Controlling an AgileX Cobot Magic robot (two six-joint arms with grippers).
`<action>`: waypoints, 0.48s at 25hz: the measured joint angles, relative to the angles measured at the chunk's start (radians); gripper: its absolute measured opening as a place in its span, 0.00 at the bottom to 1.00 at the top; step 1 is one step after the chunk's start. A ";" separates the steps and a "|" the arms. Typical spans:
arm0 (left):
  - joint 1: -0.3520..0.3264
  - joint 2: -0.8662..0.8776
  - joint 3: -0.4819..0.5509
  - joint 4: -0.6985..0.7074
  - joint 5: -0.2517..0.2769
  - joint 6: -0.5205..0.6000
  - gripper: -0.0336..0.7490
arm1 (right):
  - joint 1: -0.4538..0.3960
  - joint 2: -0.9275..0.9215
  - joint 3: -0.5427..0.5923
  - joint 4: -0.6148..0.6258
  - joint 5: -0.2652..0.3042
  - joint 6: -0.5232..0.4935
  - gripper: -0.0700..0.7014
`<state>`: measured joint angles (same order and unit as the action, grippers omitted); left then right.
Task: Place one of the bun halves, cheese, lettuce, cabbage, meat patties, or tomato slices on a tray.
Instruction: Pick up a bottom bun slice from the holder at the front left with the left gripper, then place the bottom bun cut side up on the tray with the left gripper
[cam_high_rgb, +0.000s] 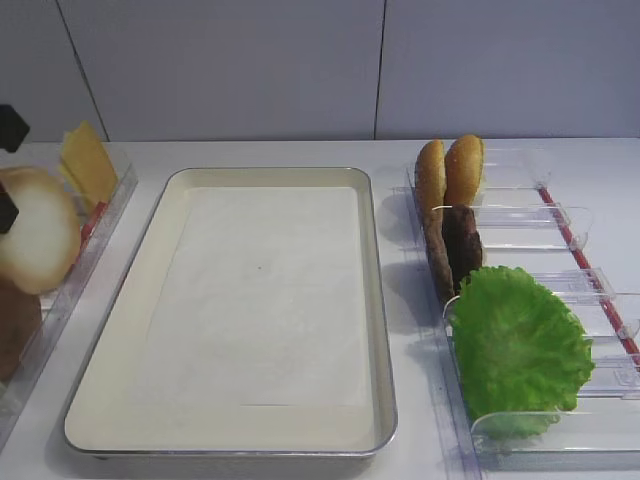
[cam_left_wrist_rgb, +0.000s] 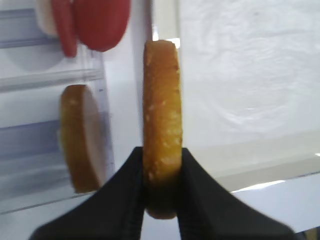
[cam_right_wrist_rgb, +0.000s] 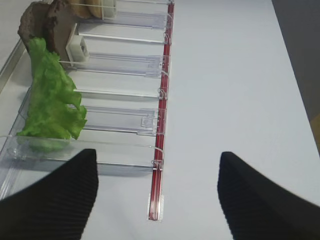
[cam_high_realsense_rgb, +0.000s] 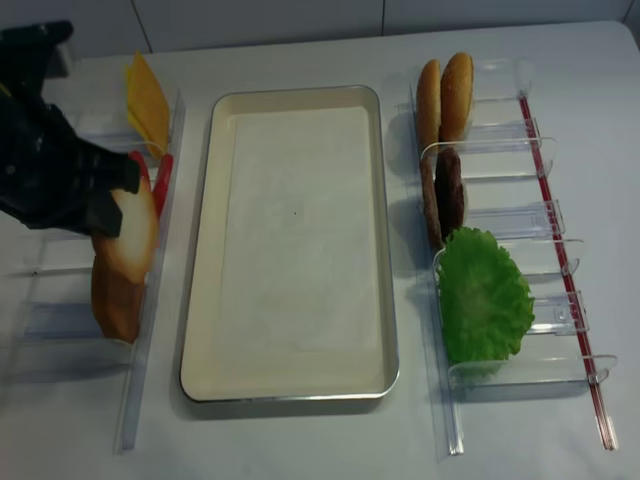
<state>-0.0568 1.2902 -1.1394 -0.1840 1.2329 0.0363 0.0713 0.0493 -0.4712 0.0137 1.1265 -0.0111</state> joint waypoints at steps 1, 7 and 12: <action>0.000 -0.019 0.000 -0.037 0.000 0.016 0.19 | 0.000 0.000 0.000 0.000 0.000 0.000 0.77; 0.000 -0.052 0.000 -0.299 0.004 0.147 0.19 | 0.000 0.000 0.000 0.000 0.000 0.000 0.77; 0.000 -0.019 0.012 -0.469 0.002 0.248 0.19 | 0.000 0.000 0.000 0.000 0.000 0.000 0.77</action>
<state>-0.0568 1.2707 -1.1278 -0.6528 1.2349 0.2841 0.0713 0.0493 -0.4712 0.0137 1.1265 -0.0111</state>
